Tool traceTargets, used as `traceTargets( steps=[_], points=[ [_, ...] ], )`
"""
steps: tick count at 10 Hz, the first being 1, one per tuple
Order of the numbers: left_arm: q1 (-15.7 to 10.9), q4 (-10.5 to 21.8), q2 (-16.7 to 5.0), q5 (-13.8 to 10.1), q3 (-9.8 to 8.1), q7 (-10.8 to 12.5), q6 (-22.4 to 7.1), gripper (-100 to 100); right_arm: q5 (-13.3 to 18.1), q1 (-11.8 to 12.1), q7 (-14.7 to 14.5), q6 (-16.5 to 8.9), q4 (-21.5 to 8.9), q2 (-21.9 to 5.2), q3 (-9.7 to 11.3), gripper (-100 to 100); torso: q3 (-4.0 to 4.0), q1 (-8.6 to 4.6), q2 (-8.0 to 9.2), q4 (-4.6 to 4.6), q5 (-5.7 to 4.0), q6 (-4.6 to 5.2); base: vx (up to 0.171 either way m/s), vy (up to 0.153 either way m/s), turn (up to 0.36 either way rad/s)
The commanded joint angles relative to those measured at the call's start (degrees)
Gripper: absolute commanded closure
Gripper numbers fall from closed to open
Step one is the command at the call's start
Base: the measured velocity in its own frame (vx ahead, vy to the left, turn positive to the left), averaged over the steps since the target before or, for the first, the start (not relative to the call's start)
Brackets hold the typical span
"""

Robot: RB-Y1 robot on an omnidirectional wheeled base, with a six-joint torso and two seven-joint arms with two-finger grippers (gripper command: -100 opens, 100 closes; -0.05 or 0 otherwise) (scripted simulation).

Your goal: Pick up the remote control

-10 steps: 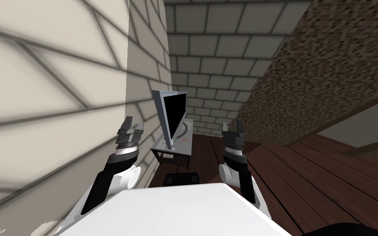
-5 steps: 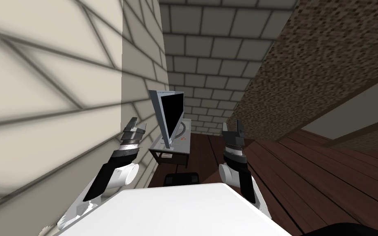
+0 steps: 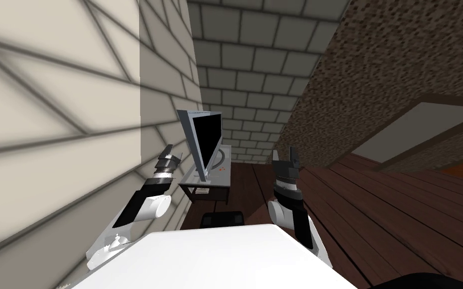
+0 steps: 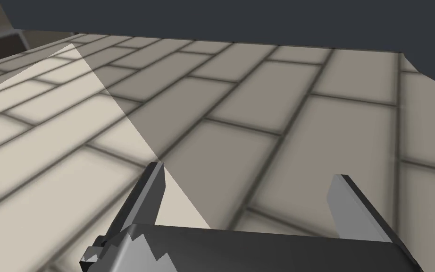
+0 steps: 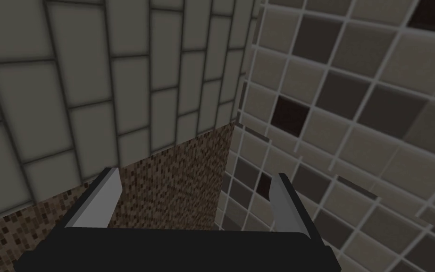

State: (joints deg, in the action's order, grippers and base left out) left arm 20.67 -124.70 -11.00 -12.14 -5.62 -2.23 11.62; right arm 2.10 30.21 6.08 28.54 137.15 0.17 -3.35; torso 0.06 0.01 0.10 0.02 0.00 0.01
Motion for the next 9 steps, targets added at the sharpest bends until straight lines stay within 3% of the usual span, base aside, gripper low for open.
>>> traceTargets(
  steps=[1, 4, 5, 6, 9],
  points=[
    [-0.44, 0.71, -0.44, -0.87, -0.41, 0.47, -2.01, -100, 0.0, 0.0, 0.0, 0.0, 0.0, 0.0, 0.0, 0, 0.0, 0.0, 0.0, 0.0, 0.0, 0.0, -0.025, 0.0, -0.086],
    [-3.18, 5.19, -2.17, -4.32, -2.17, 2.0, -6.81, -100, 0.0, 0.01, 0.0, 0.0, 0.0, 0.0, 0.0, 0, -0.01, 0.03, -0.02, 0.0, 0.0, -0.03, -0.025, 0.001, -0.142],
    [-3.18, 5.19, -2.17, -4.32, -2.17, 2.0, -7.4, -100, 0.0, 0.0, 0.0, 0.0, 0.0, 0.0, 0.0, 0, -0.01, 0.01, -0.02, -0.01, 0.0, 0.0, -0.022, 0.001, -0.092],
    [-4.58, 7.66, -3.03, -6.04, -3.11, 2.68, -9.45, -100, 0.0, 0.01, 0.0, 0.0, 0.0, 0.0, 0.0, 0, -0.02, 0.02, -0.04, -0.01, 0.01, -0.03, -0.027, 0.002, -0.176],
    [-5.96, 10.51, -3.88, -7.75, -4.08, 3.3, -13.11, -100, 0.0, 0.0, 0.0, 0.0, 0.0, 0.0, 0.0, 0, -0.01, 0.03, -0.01, 0.0, 0.01, 0.0, -0.025, 0.005, -0.138]
  ],
)
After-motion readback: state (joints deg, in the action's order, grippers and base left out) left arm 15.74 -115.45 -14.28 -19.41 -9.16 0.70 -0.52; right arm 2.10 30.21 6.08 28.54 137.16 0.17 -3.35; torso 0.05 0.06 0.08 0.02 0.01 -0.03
